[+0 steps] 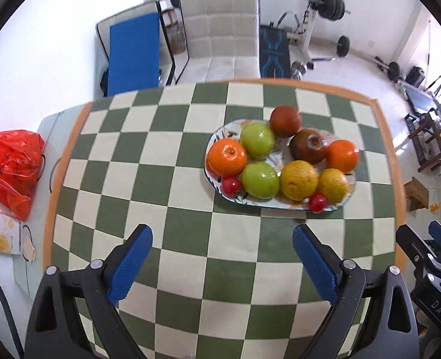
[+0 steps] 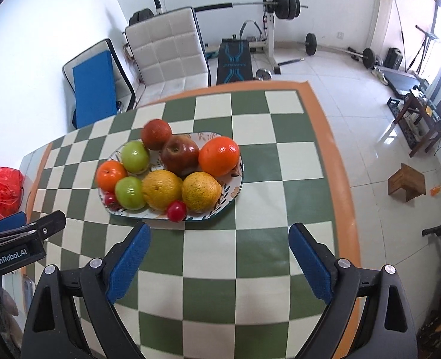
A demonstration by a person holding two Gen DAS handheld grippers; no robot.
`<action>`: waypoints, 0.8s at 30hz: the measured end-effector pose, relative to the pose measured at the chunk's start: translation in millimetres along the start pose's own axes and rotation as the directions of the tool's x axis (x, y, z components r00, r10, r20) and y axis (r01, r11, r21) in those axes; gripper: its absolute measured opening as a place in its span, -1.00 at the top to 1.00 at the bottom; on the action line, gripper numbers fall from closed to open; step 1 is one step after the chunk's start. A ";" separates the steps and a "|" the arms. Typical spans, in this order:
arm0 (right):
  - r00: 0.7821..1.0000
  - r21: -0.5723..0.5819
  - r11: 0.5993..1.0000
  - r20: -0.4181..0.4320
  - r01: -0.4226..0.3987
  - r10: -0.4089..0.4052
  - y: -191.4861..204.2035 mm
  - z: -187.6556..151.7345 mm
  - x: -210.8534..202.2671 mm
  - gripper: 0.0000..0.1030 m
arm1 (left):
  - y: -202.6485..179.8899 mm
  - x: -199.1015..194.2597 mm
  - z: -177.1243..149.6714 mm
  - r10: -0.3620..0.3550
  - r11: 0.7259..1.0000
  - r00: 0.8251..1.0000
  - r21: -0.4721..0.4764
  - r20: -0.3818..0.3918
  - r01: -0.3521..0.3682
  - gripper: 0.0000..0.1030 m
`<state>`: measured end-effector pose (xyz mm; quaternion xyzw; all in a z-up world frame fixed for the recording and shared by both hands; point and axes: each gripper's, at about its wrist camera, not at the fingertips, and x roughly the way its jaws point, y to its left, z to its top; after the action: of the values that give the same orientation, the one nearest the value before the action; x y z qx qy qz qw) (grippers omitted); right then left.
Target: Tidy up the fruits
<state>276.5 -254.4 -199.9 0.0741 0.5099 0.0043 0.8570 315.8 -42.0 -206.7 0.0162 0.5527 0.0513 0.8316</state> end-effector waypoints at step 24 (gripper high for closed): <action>0.964 -0.054 0.998 0.265 -0.014 0.028 35.3 -74.6 -267.4 -0.92 | 25.9 -199.2 -93.0 -0.073 0.997 0.964 0.019 0.255 0.070 -0.87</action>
<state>85.3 -232.4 3.3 0.0572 0.3894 0.0168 0.9191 151.9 -39.6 -57.8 0.0067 0.4415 0.0160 0.8971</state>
